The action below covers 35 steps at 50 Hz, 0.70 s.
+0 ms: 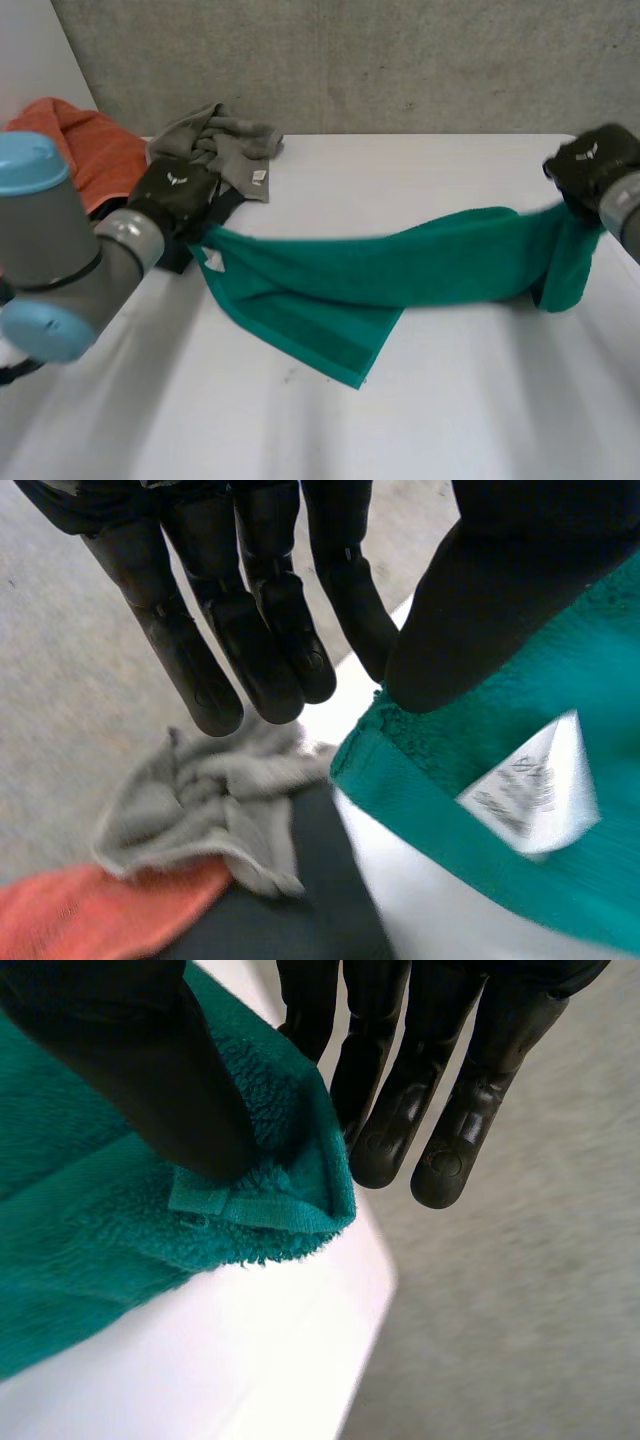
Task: Fold the laundry.
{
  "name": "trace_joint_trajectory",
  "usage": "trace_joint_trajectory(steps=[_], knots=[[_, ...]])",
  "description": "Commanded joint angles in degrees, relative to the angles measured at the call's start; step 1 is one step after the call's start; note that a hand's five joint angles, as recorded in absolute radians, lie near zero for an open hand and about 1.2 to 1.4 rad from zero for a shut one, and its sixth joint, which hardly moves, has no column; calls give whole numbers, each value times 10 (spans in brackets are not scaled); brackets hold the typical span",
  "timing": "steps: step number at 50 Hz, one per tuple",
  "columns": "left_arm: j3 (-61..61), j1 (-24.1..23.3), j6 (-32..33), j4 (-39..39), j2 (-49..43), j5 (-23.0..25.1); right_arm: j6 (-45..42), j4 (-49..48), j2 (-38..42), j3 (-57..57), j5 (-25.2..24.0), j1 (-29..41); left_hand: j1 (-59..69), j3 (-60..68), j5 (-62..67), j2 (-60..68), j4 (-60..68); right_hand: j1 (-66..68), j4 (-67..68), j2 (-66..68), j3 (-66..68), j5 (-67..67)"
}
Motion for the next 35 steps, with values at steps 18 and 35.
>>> trace_joint_trajectory(steps=[18,35], knots=[[315,-13,-9,267,-62,-68,39,-512,69,-188,6,21,150,117,141,115,113,246,120,127,125,134],[-64,-8,-3,256,-8,-53,42,-369,73,81,-90,-2,150,117,141,115,113,246,120,127,125,134]])
